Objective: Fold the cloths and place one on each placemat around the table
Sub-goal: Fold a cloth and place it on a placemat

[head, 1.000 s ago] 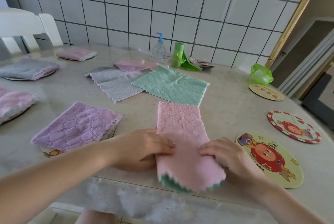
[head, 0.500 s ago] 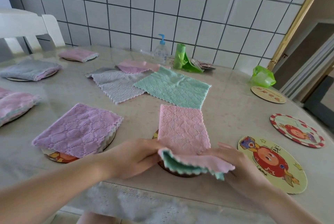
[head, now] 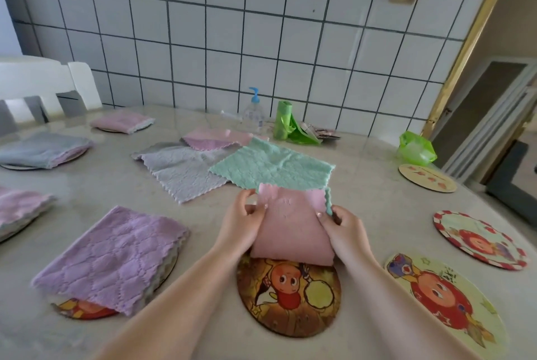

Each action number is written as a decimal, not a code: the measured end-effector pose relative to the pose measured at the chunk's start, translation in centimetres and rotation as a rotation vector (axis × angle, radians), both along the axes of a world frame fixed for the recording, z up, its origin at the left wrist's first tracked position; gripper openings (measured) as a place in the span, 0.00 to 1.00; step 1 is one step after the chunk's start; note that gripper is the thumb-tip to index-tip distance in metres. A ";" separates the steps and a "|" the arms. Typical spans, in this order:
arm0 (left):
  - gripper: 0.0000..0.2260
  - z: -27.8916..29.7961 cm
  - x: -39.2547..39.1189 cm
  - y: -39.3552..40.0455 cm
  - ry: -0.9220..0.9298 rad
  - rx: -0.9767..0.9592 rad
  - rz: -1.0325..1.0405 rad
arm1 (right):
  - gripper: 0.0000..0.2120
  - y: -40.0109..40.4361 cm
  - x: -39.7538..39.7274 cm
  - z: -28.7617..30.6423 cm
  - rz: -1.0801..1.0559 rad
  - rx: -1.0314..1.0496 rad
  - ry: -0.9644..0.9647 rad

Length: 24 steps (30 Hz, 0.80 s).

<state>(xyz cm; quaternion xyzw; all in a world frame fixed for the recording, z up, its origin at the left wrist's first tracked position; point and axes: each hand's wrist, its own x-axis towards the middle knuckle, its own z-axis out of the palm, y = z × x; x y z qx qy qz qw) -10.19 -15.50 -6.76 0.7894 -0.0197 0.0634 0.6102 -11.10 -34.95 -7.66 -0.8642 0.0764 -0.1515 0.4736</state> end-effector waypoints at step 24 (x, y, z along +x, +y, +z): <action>0.22 -1.1 1.9 0.5 0.043 0.201 -0.145 | 0.11 -0.6 1.2 0.1 0.041 -0.174 0.187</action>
